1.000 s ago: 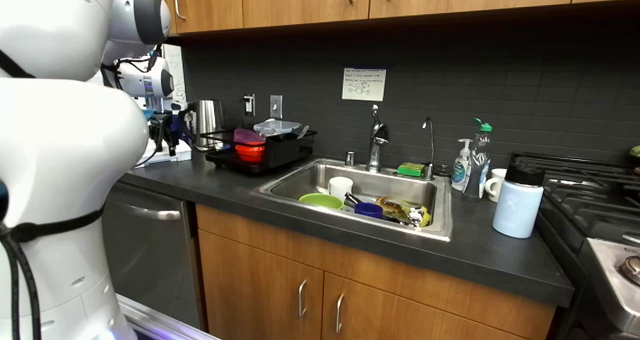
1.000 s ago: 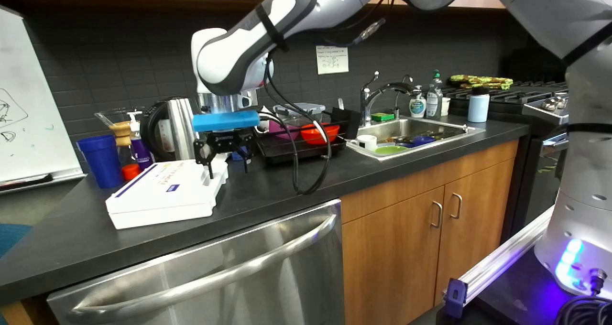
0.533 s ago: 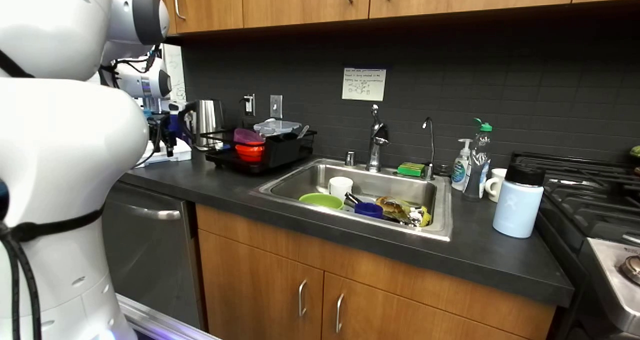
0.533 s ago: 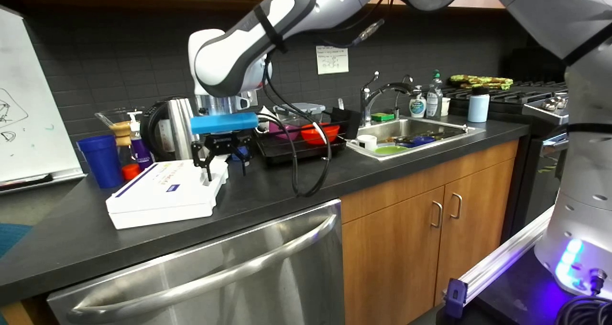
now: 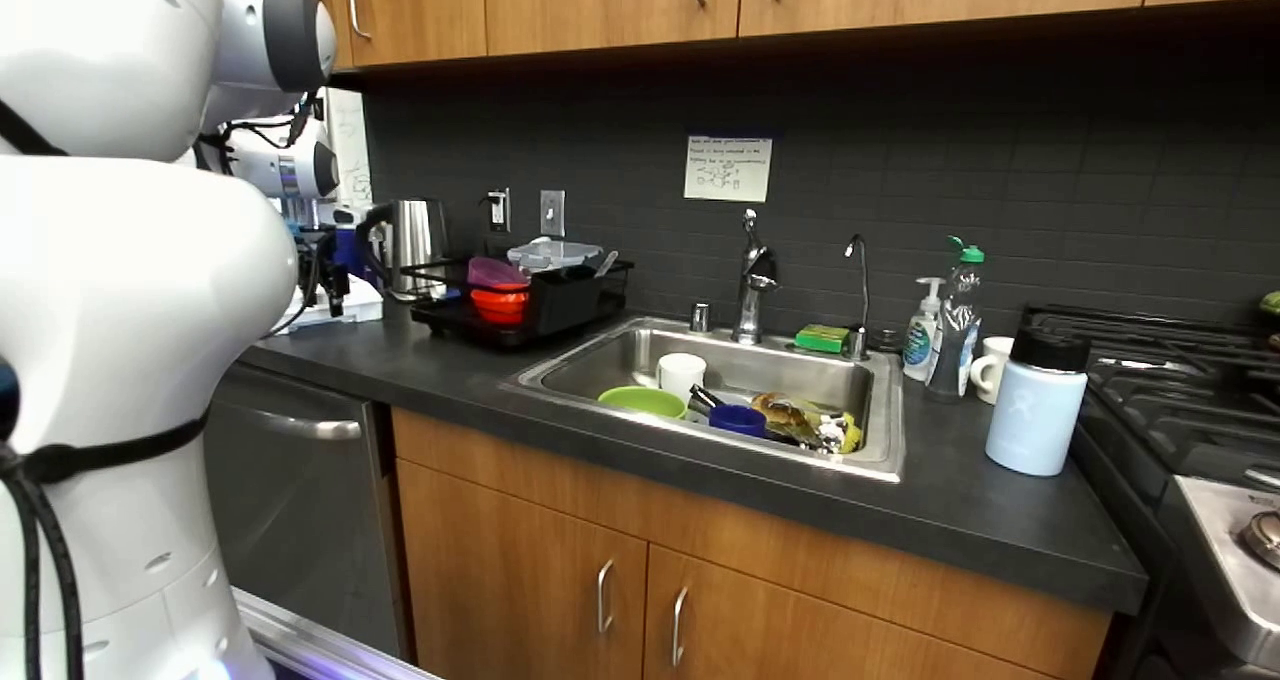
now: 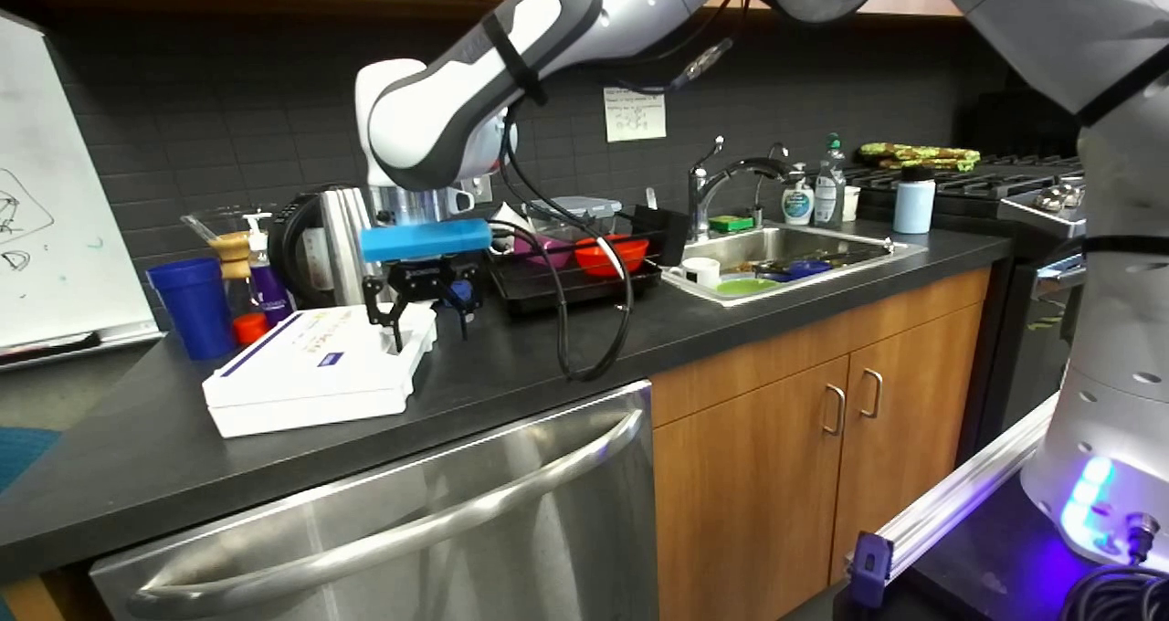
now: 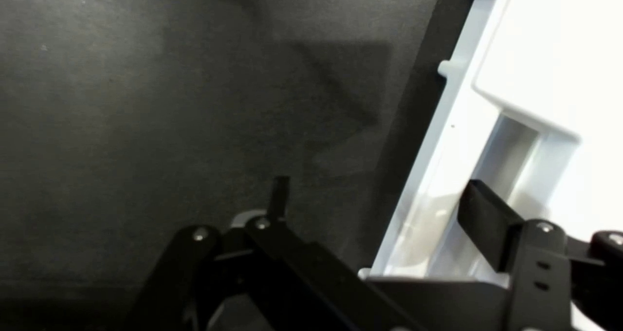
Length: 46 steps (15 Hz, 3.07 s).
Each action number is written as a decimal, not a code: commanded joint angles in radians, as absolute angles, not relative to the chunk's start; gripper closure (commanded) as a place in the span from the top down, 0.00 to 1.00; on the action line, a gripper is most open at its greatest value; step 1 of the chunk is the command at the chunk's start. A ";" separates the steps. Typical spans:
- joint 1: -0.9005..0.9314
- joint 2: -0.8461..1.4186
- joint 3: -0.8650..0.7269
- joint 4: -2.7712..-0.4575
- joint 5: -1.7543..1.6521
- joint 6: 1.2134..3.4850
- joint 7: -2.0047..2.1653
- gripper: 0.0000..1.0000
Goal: Lift the lid off the white boxed case and place it on the kitchen counter
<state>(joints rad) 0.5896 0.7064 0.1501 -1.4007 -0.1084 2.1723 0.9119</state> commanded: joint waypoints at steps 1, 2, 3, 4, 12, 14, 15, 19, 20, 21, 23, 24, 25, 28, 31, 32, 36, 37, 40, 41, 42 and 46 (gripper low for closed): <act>0.603 0.712 0.135 -1.393 -0.112 2.165 0.908 0.82; 0.603 0.713 0.134 -1.392 -0.112 2.164 0.908 0.69; 0.603 0.712 0.135 -1.392 -0.111 2.165 0.908 0.60; 0.603 0.712 0.134 -1.391 -0.112 2.166 0.907 0.54; 0.598 0.708 0.126 -1.392 -0.115 2.164 0.903 0.03; 0.598 0.709 0.122 -1.393 -0.119 2.163 0.902 0.05; 0.599 0.708 0.120 -1.394 -0.121 2.162 0.901 0.05; 0.605 0.704 0.119 -1.383 -0.132 2.154 0.901 0.19; 0.607 0.703 0.120 -1.381 -0.134 2.153 0.900 0.37; 0.608 0.701 0.121 -1.380 -0.135 2.152 0.900 0.35; 0.611 0.700 0.121 -1.378 -0.141 2.152 0.900 0.39; 0.611 0.698 0.120 -1.381 -0.145 2.153 0.901 0.36; 0.611 0.698 0.120 -1.381 -0.147 2.153 0.901 0.20; 0.610 0.697 0.120 -1.384 -0.148 2.152 0.902 0.00; 0.610 0.697 0.118 -1.384 -0.150 2.153 0.903 0.05; 0.610 0.696 0.118 -1.385 -0.150 2.152 0.903 0.05; 0.613 0.675 0.119 -1.389 -0.157 2.156 0.903 0.05; 0.614 0.670 0.119 -1.389 -0.159 2.157 0.903 0.05; 0.606 0.642 0.135 -1.396 -0.171 2.165 0.905 0.05; 0.606 0.632 0.136 -1.396 -0.173 2.167 0.904 0.05; 0.606 0.623 0.137 -1.397 -0.173 2.167 0.903 0.05; 0.604 0.590 0.134 -1.407 -0.182 2.170 0.898 0.05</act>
<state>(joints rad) 0.6045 0.6367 0.1385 -1.3762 -0.1663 2.1717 0.9088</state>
